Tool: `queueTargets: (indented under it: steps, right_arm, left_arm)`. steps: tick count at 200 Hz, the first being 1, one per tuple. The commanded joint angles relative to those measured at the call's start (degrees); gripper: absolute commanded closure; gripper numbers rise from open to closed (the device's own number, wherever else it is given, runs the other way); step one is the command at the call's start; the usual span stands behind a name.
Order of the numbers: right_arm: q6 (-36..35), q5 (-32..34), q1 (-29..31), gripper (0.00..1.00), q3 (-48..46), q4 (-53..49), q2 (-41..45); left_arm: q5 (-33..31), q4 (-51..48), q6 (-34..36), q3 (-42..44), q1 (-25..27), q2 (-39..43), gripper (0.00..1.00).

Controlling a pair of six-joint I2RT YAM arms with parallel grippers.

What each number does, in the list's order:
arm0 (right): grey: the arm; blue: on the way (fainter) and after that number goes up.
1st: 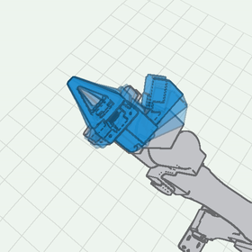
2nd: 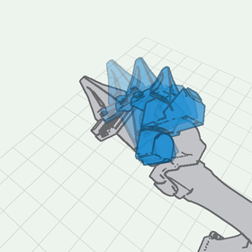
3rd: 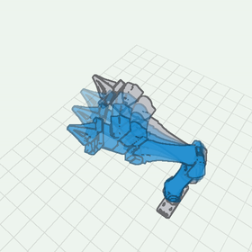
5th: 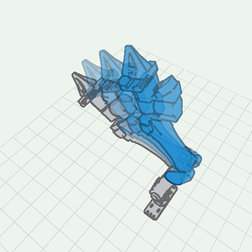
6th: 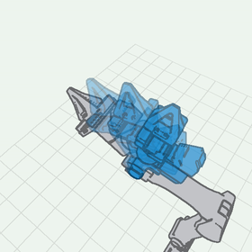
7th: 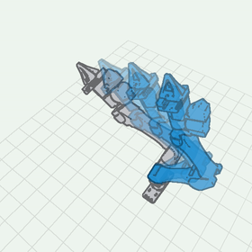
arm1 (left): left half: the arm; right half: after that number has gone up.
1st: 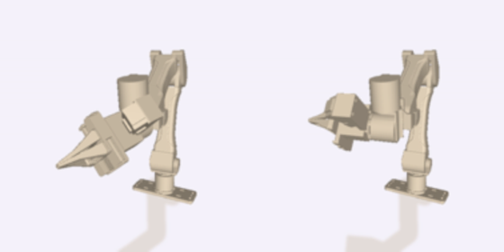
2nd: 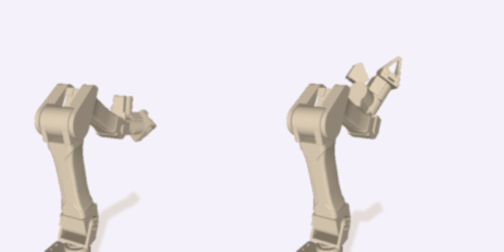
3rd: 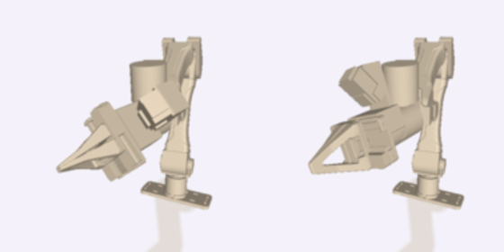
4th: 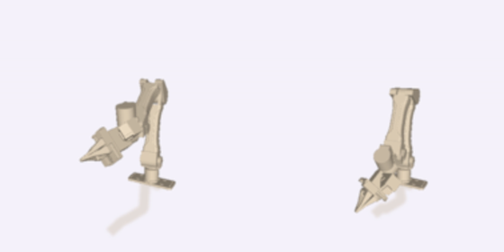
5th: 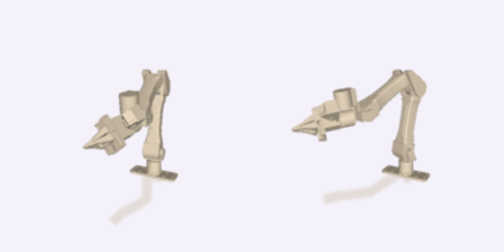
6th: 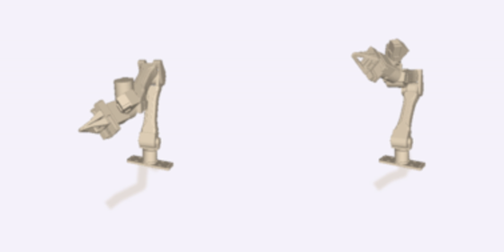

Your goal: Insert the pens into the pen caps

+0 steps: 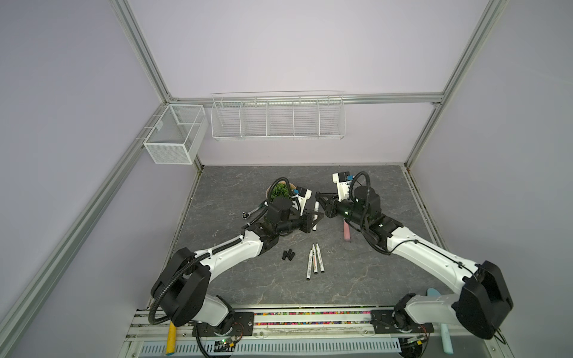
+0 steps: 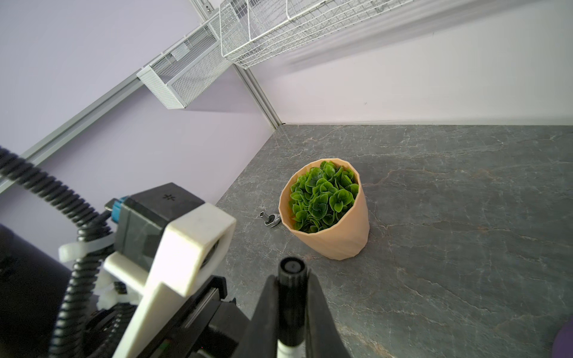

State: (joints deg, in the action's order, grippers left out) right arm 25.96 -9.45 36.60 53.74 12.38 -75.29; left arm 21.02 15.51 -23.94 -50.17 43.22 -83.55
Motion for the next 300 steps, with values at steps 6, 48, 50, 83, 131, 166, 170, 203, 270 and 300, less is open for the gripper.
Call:
queueTargets:
  steps: [6,48,50,83,131,166,170,203,270,300]
  right_arm:
    - [-4.41,-14.08,3.09,0.86,-0.33,-11.59,3.76]
    - [-5.85,-16.53,3.13,0.85,0.57,-14.63,4.53]
    - [-5.90,-16.55,3.08,0.85,0.62,-14.66,4.53]
    - [-6.50,-17.48,3.12,0.85,1.08,-15.51,4.45]
    - [-10.91,-20.28,2.84,0.85,4.18,-21.57,4.52]
    - [-15.46,-22.44,1.99,0.85,7.20,-28.27,4.14]
    - [-15.83,-22.64,1.79,0.85,7.45,-28.78,4.14]
    - [-17.02,-23.32,0.69,0.85,8.57,-30.31,3.58]
    - [-18.20,-23.94,0.05,0.82,10.65,-31.69,1.37]
    - [-18.99,-23.18,-0.48,0.78,11.87,-32.91,1.37]
  left_arm:
    - [-17.50,3.04,1.16,-2.53,-3.32,1.00,1.00]
    - [-20.72,3.19,4.71,-1.08,-2.00,1.95,1.00]
    - [-21.01,3.21,5.07,-1.01,-1.87,2.04,1.00]
    - [-24.11,7.54,10.43,2.25,0.25,3.27,1.00]
    - [-25.86,10.21,15.94,5.90,1.42,5.13,1.00]
    - [-26.22,11.96,20.27,9.17,2.08,6.87,1.00]
    - [-26.43,12.08,20.58,9.56,2.15,7.03,1.00]
    - [-26.73,11.47,22.69,11.02,3.30,8.24,1.00]
    - [-27.48,12.92,23.33,14.00,5.54,8.75,1.00]
    - [-28.08,13.35,23.16,15.32,5.86,8.82,1.00]
